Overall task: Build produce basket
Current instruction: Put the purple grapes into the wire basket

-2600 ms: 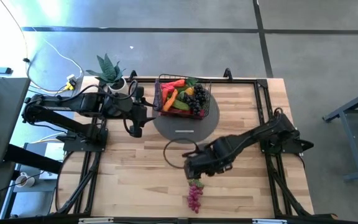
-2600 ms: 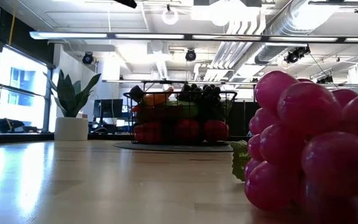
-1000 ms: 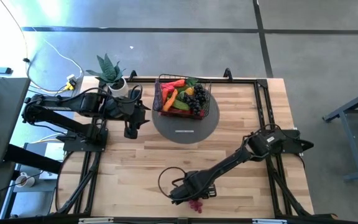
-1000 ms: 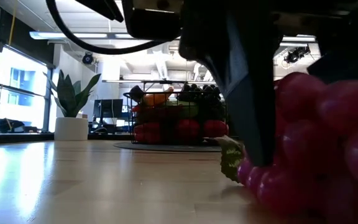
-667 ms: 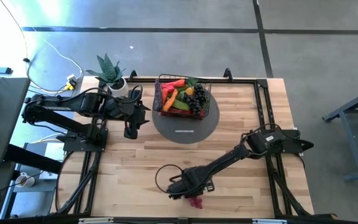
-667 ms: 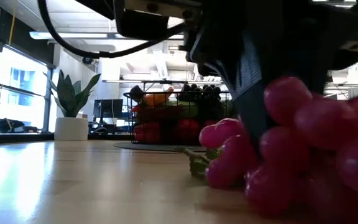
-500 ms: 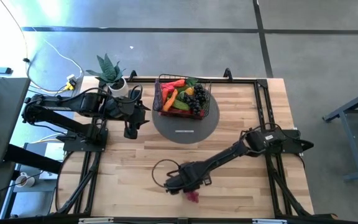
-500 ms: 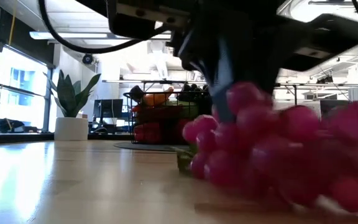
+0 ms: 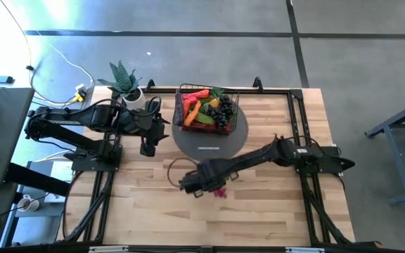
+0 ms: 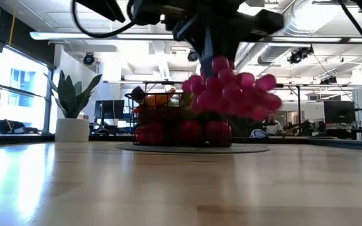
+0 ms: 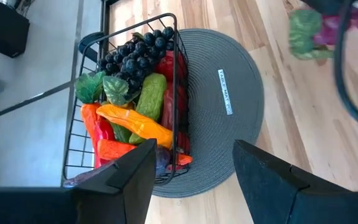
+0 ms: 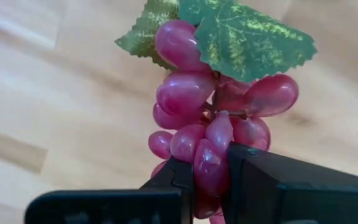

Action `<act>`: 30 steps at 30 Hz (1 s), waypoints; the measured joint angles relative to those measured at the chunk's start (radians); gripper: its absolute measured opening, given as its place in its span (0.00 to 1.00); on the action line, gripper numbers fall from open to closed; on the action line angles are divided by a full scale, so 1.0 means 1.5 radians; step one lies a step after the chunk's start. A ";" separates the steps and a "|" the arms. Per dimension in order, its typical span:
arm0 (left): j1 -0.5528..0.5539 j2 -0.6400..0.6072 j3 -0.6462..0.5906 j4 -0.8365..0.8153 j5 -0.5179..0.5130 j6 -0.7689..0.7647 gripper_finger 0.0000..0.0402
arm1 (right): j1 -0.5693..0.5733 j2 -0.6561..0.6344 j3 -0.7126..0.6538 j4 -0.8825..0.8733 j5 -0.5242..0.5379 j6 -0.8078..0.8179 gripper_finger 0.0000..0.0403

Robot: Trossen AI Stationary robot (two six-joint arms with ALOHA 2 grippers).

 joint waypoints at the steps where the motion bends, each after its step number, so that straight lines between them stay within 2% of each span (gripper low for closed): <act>1: 0.003 0.000 0.000 0.000 -0.002 0.004 0.50 | -0.008 0.000 0.013 -0.023 0.011 -0.012 0.03; 4: 0.016 0.000 0.000 0.000 -0.003 0.011 0.50 | -0.033 0.000 0.053 -0.074 0.046 -0.059 0.03; 8: 0.039 0.000 0.000 -0.001 -0.003 0.011 0.50 | -0.067 -0.010 0.073 -0.070 0.091 -0.133 0.03; 18: 0.088 0.000 0.000 -0.004 0.015 0.016 0.50 | -0.159 -0.085 0.071 -0.071 0.190 -0.295 0.03; 30: 0.135 0.000 0.000 -0.003 0.083 0.011 0.50 | -0.308 -0.158 0.071 -0.072 0.236 -0.525 0.03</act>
